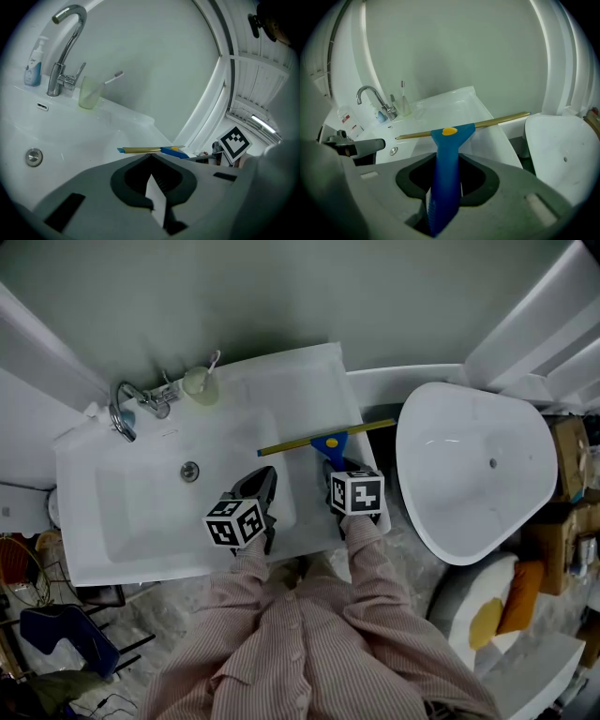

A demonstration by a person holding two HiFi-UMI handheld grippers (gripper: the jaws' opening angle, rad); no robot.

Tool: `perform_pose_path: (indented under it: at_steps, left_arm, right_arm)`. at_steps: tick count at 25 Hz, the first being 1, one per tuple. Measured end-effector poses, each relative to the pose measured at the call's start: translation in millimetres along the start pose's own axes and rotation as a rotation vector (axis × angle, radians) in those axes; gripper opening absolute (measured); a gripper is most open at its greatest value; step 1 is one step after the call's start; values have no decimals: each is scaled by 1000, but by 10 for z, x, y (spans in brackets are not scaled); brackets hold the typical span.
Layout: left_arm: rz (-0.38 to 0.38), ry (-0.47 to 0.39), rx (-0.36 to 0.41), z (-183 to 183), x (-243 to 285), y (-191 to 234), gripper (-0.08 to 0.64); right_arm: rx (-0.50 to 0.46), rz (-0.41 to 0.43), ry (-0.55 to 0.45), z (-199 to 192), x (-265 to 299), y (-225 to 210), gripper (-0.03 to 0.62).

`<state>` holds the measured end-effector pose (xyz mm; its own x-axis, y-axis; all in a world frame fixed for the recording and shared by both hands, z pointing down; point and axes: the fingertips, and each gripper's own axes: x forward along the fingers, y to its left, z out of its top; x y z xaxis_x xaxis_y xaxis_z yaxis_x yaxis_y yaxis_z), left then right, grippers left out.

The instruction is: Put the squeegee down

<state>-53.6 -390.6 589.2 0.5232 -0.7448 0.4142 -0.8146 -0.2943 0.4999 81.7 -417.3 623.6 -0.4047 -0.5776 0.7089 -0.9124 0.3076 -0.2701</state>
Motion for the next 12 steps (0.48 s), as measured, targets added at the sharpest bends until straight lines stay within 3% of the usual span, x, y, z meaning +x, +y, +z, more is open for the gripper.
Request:
perform_pose_path:
  at_steps: [12]
  left_arm:
    - [-4, 11, 1, -49, -9, 0, 2]
  right_arm:
    - [-77, -82, 17, -107, 39, -5, 129]
